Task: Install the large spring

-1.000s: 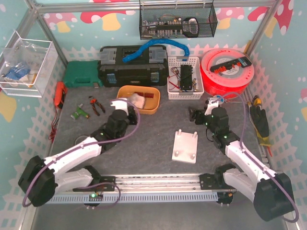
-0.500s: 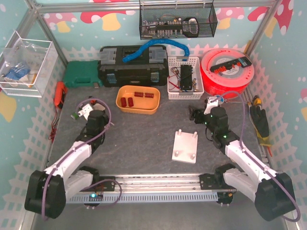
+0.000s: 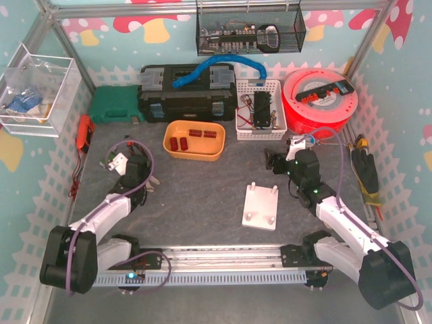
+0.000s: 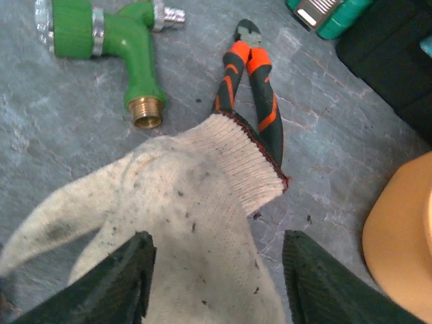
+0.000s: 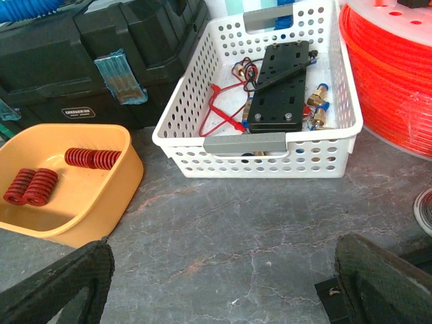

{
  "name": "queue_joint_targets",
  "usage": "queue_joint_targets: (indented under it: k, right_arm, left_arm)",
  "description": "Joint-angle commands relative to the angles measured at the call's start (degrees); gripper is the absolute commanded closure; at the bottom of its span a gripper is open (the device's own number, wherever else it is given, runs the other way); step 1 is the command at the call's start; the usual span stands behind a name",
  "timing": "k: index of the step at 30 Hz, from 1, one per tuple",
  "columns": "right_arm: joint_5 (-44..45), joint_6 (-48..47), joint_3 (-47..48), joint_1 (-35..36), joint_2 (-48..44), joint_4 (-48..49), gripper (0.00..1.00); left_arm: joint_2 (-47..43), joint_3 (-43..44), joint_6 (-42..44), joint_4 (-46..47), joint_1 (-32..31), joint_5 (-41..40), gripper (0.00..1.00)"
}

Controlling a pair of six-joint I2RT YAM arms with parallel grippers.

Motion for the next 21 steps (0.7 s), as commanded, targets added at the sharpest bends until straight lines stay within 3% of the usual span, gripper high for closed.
queue_joint_targets:
  k: [1, 5, 6, 7, 13, 17, 21]
  right_arm:
    - [0.4, -0.8, 1.3, 0.5, -0.7, -0.1, 0.11]
    - [0.2, -0.4, 1.4, 0.6, -0.5, -0.1, 0.11]
    - [-0.1, -0.3, 1.5, 0.6, -0.7, -0.2, 0.10]
    - [-0.3, -0.3, 1.7, 0.7, -0.7, -0.4, 0.10]
    - [-1.1, -0.1, 1.2, 1.0, -1.6, 0.5, 0.05]
    - [-1.6, -0.2, 1.1, 1.3, -1.1, 0.6, 0.02]
    - [-1.4, 0.3, 1.2, 1.5, 0.4, 0.5, 0.01]
  left_arm:
    - [-3.4, 1.6, 0.7, -1.5, 0.3, -0.3, 0.38]
    - [-7.2, 3.0, 4.8, -1.9, 0.3, 3.1, 0.14]
    - [-8.0, 3.4, 5.6, -2.1, 0.3, 4.1, 0.03]
    - [-8.7, 3.9, 6.1, -2.5, 0.3, 5.0, 0.01]
    - [-9.4, 7.8, 8.5, -4.3, 0.3, 11.7, 0.01]
    - [-5.2, 12.5, 11.3, -4.5, -0.2, 17.3, 0.04]
    - [1.0, 18.5, 14.1, -5.4, -3.0, 17.6, 0.11]
